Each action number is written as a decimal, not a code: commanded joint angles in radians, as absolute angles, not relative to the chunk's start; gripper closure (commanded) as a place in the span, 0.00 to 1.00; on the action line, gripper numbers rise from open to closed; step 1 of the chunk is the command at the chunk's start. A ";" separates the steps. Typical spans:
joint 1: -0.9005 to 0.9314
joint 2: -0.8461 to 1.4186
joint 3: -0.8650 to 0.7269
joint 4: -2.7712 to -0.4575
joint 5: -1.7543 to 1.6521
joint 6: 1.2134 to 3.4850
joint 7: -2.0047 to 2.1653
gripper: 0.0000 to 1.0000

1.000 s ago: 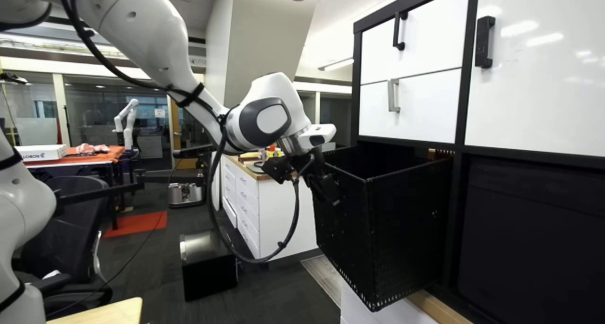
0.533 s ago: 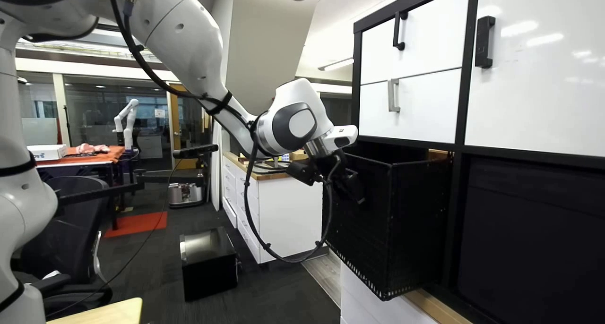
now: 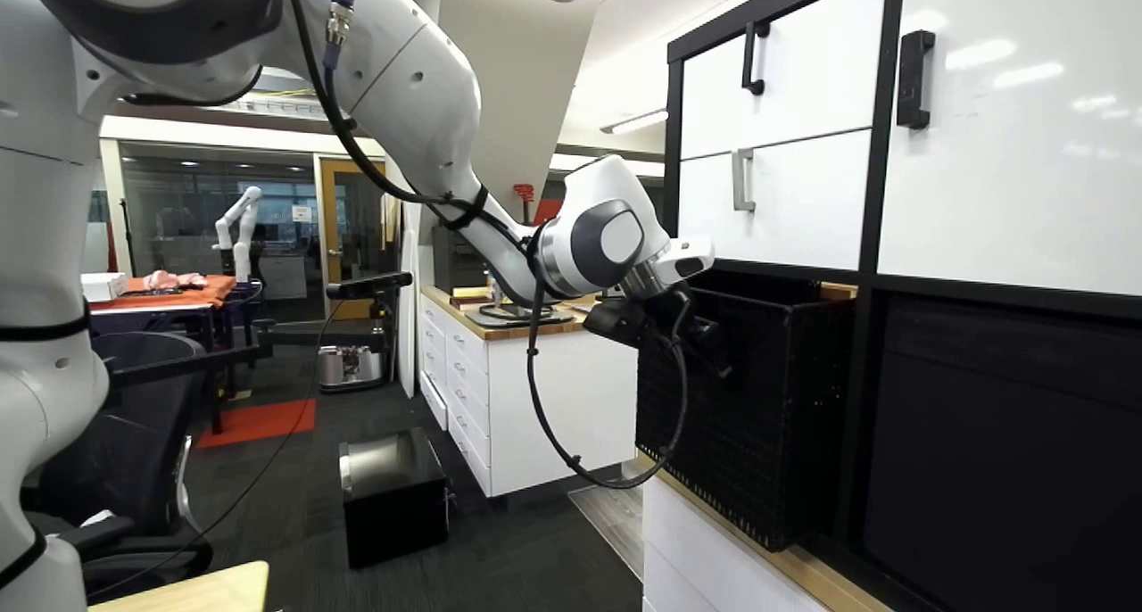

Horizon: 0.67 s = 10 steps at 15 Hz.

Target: Push the storage basket into the shelf

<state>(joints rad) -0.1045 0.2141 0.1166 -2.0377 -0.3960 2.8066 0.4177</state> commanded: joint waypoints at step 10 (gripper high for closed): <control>-0.103 0.309 0.116 -1.917 -0.420 2.809 0.400 0.00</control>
<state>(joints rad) -0.1021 0.3157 0.1144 -1.9137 -0.4175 2.8066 0.4085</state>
